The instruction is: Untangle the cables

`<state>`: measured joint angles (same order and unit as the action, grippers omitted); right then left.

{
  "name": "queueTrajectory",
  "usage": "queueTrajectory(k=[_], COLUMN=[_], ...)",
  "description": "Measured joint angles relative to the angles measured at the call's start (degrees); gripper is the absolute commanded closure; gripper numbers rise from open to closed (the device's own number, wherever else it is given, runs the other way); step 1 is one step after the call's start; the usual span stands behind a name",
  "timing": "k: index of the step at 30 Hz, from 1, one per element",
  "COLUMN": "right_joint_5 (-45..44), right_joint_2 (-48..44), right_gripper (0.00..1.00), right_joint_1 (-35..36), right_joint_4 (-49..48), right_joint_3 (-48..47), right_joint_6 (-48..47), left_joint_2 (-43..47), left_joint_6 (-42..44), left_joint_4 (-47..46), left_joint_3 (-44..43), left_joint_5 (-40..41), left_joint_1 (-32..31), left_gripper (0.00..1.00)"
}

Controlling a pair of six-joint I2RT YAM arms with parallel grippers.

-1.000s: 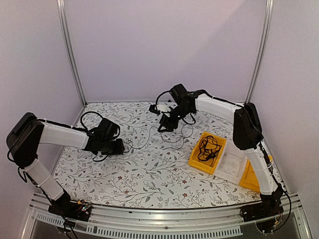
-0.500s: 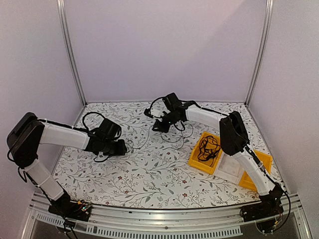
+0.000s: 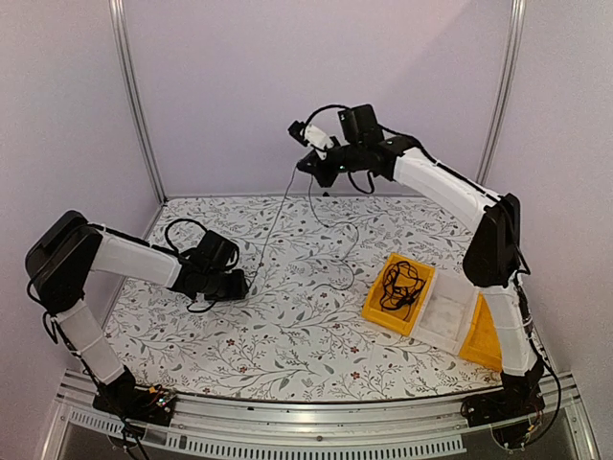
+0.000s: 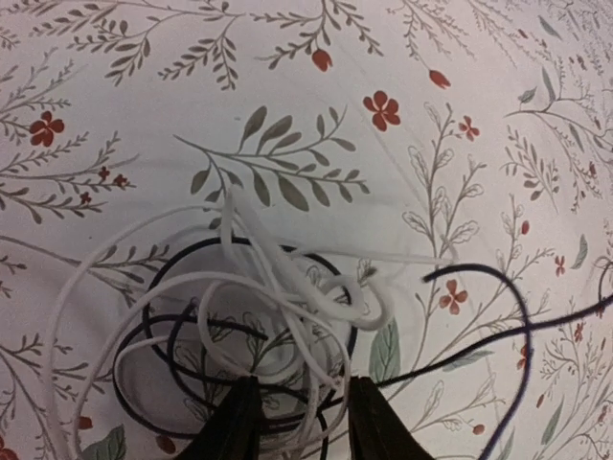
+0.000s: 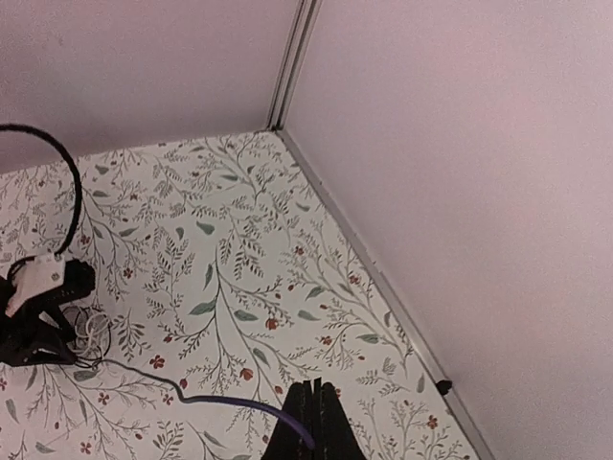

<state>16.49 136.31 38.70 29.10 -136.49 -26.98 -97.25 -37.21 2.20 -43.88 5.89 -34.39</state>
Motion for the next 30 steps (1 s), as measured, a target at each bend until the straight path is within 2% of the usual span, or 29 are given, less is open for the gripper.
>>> queueTrajectory(k=[5, 9, 15, 20, 22, 23, 30], right_joint_5=[-1.14, -2.05, -3.58, -4.83, -5.49, -5.66, -7.82], right_joint_2=[-18.23, -27.28, -30.49, -30.49, -30.69, -30.99, -34.64], right_gripper=[1.0, 1.0, 1.0, 1.0, 1.0, 1.0, 1.0], right_joint_1=[-2.05, -3.76, -4.66, -5.11, -5.4, -5.55, -6.14], right_joint_4=[-3.1, -5.6, -5.73, -2.67, -1.88, -1.42, 1.46], right_joint_3=[-1.55, -3.93, -3.34, 1.6, 3.26, 4.2, 7.56], right_joint_6=[0.13, 0.5, 0.04, -1.25, -1.6, -1.84, -3.5], left_joint_2=[-1.29, -1.55, -1.22, 2.8, 6.8, 9.31, 16.72], left_joint_6=[-1.03, -1.01, -0.26, 3.1, 3.87, 3.93, 2.25], left_joint_4=[-2.49, -2.95, -2.75, 0.24, 1.03, 1.62, 9.57], left_joint_3=[-0.31, -0.35, -0.48, -0.66, -0.74, -1.11, -8.55], left_joint_5=[0.0, 0.04, -0.39, -2.08, -2.67, -2.75, -5.03], left_joint_1=[-0.07, -0.09, -0.17, -1.05, -1.49, -1.6, -1.62], left_gripper=[0.66, 0.65, 0.59, 0.51, 0.39, 0.37, 0.38])
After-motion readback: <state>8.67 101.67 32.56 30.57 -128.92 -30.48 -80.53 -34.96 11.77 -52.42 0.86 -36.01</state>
